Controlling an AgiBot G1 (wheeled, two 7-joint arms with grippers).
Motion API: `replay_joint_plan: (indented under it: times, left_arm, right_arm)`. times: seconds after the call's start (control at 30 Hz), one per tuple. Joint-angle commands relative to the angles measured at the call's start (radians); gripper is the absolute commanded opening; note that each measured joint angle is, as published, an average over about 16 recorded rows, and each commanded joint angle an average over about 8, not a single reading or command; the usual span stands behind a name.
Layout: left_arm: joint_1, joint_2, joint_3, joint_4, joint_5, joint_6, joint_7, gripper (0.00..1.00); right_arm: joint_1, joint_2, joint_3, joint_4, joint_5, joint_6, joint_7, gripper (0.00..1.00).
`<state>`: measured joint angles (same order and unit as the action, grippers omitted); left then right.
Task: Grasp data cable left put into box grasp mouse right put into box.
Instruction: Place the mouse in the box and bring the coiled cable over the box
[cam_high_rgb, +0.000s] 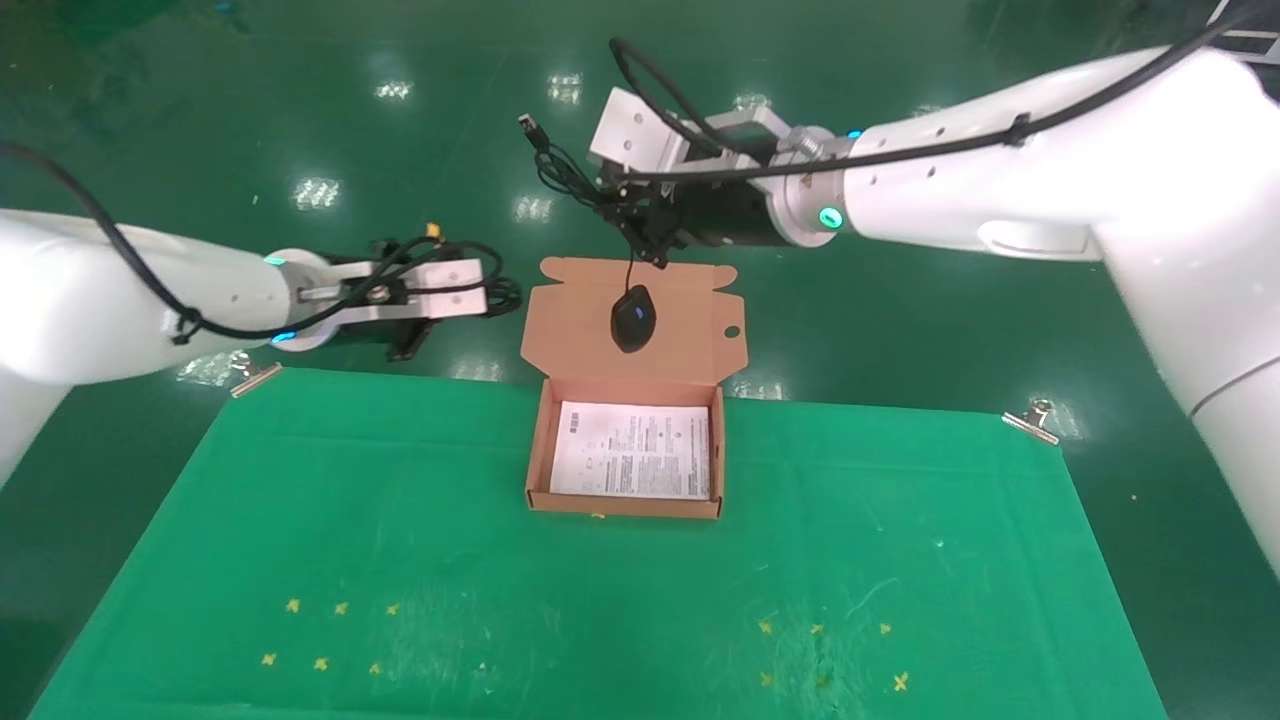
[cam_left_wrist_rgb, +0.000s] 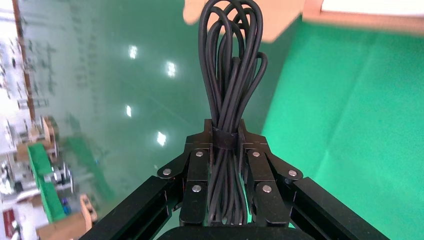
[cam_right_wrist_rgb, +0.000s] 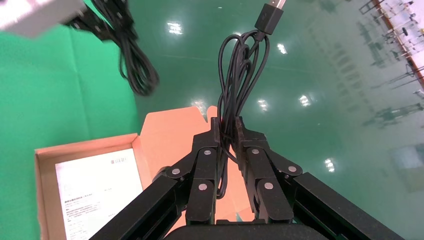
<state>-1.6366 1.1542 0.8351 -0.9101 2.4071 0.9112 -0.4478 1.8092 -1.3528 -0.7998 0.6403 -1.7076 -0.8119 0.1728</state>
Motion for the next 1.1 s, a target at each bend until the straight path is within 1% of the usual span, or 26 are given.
replay_joint_plan:
  times: [0.03,0.23,0.4,0.77,1.1]
  left_arm:
    - [0.006,-0.016,0.001,-0.017,0.021,0.017,-0.029,0.00]
    - [0.025,-0.041,0.004,-0.088,0.078,0.065,-0.107,0.00]
    - [0.036,-0.049,0.004,-0.128,0.099,0.082,-0.140,0.00]
    - [0.043,-0.054,0.005,-0.153,0.112,0.092,-0.159,0.00]
    - [0.044,-0.055,0.005,-0.158,0.115,0.095,-0.163,0.00]
  right_arm:
    - [-0.008,-0.004,-0.010,-0.003,0.007,0.014,-0.004,0.00]
    - [-0.040,-0.010,-0.069,0.001,0.065,0.042,-0.016,0.00]
    - [-0.064,-0.012,-0.125,0.009,0.117,0.060,-0.009,0.00]
    - [-0.097,-0.016,-0.228,0.011,0.212,0.122,0.030,0.00]
    - [-0.132,-0.012,-0.299,-0.054,0.284,0.193,0.079,0.00]
